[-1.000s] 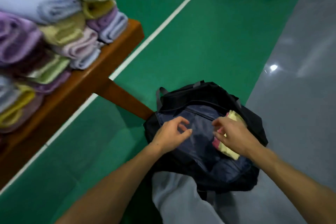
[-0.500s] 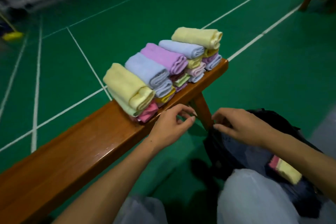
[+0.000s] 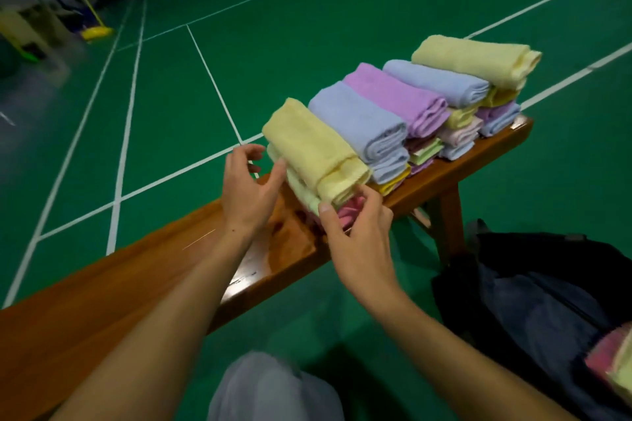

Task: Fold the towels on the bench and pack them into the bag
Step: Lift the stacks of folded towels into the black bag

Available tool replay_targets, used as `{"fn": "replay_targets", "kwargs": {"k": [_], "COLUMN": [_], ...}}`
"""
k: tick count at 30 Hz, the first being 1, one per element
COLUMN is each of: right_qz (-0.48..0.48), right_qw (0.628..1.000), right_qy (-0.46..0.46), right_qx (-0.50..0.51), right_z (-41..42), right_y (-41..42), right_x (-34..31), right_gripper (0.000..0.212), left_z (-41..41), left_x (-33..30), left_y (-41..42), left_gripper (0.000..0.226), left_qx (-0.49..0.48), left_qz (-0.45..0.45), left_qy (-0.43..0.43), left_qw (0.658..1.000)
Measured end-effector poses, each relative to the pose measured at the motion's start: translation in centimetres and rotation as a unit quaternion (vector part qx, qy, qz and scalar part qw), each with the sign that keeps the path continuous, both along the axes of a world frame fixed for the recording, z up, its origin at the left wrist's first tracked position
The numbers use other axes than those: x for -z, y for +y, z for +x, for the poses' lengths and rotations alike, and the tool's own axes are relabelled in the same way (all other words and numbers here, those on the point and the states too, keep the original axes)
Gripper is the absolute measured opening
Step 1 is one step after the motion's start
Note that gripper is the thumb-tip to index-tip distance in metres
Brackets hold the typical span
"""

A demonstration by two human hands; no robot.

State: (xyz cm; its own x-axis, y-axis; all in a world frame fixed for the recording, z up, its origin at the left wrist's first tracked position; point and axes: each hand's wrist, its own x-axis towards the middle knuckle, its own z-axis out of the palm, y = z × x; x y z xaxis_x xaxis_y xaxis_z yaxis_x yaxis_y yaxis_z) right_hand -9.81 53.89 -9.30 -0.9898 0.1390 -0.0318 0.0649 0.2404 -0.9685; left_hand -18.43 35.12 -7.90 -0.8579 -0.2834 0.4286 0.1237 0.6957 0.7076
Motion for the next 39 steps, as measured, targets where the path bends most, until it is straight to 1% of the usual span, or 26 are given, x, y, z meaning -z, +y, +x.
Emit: {"fn": "replay_targets", "kwargs": {"k": [1, 3, 5, 8, 11, 14, 16, 18, 22, 24, 26, 27, 29, 30, 33, 34, 37, 39], "right_qz": [-0.014, -0.025, -0.019, -0.018, -0.028, -0.033, -0.031, -0.026, -0.023, -0.024, -0.049, -0.065, -0.085, -0.086, -0.086, -0.087, -0.101, -0.132], "right_qw": [1.0, 0.998, 0.996, 0.994, 0.993, 0.992, 0.992, 0.992, 0.991, 0.989, 0.985, 0.982, 0.979, 0.978, 0.981, 0.983, 0.987, 0.985], "right_qy": [-0.013, -0.032, -0.044, -0.062, -0.077, -0.091, -0.095, -0.097, -0.115, -0.126, -0.141, -0.147, -0.147, -0.145, -0.132, -0.12, -0.087, -0.076], "right_qx": [0.022, 0.055, 0.075, 0.084, 0.085, 0.08, 0.08, 0.079, 0.066, 0.07, 0.086, 0.096, 0.116, 0.121, 0.111, 0.105, 0.089, 0.08], "right_z": [-0.5, -1.3, -1.7, -2.1, -2.5, -2.7, -2.5, -2.1, -1.0, -0.8, -1.1, -1.3, -1.7, -1.9, -1.8, -1.6, -1.3, -1.2], "right_y": [-0.8, -2.0, -2.8, -3.3, -3.5, -3.6, -3.5, -3.2, -2.9, -2.8, -2.6, -2.5, -2.1, -1.9, -1.1, -0.8, 0.4, 1.7], "right_x": [0.0, 0.4, 0.7, 0.6, 0.1, -0.3, -0.4, -0.5, -0.5, -0.6, -0.7, -0.9, -0.9, -0.7, -0.3, -0.1, 1.0, 1.8], "right_gripper": [0.07, 0.075, 0.076, 0.076, 0.073, 0.068, 0.065, 0.065, 0.083, 0.09, 0.092, 0.089, 0.08, 0.075, 0.064, 0.061, 0.062, 0.07], "left_z": [-1.3, -3.5, -5.3, -7.5, -8.4, -8.4, -8.1, -7.4, -4.9, -3.7, -2.5, -2.0, -1.0, -0.5, 0.4, 0.7, 1.8, 2.9], "left_x": [0.3, 0.7, 0.9, 1.3, 1.2, 1.2, 1.1, 0.9, -0.2, -0.7, -0.9, -0.8, -0.7, -0.8, -1.2, -1.3, -1.4, -1.5], "left_y": [-0.5, -1.0, -1.0, -0.7, -0.4, -0.4, -0.9, -1.6, -2.5, -2.6, -2.5, -2.4, -2.3, -2.1, -2.3, -2.2, -1.4, -0.4], "left_gripper": [0.051, 0.066, 0.074, 0.069, 0.067, 0.052, 0.046, 0.045, 0.045, 0.039, 0.034, 0.034, 0.035, 0.04, 0.076, 0.081, 0.069, 0.069], "left_qx": [0.0, 0.031, 0.077, 0.118, 0.143, 0.131, 0.12, 0.124, 0.143, 0.143, 0.146, 0.149, 0.153, 0.154, 0.122, 0.108, 0.1, 0.1], "left_qz": [0.017, 0.069, 0.149, 0.253, 0.295, 0.297, 0.265, 0.237, 0.226, 0.215, 0.212, 0.216, 0.228, 0.233, 0.25, 0.267, 0.279, 0.268], "left_qy": [-0.021, -0.063, -0.097, -0.132, -0.163, -0.174, -0.175, -0.19, -0.213, -0.224, -0.232, -0.237, -0.24, -0.237, -0.24, -0.237, -0.21, -0.204], "left_qw": [1.0, 0.995, 0.981, 0.951, 0.931, 0.93, 0.941, 0.945, 0.94, 0.94, 0.938, 0.936, 0.931, 0.931, 0.93, 0.928, 0.932, 0.936]}}
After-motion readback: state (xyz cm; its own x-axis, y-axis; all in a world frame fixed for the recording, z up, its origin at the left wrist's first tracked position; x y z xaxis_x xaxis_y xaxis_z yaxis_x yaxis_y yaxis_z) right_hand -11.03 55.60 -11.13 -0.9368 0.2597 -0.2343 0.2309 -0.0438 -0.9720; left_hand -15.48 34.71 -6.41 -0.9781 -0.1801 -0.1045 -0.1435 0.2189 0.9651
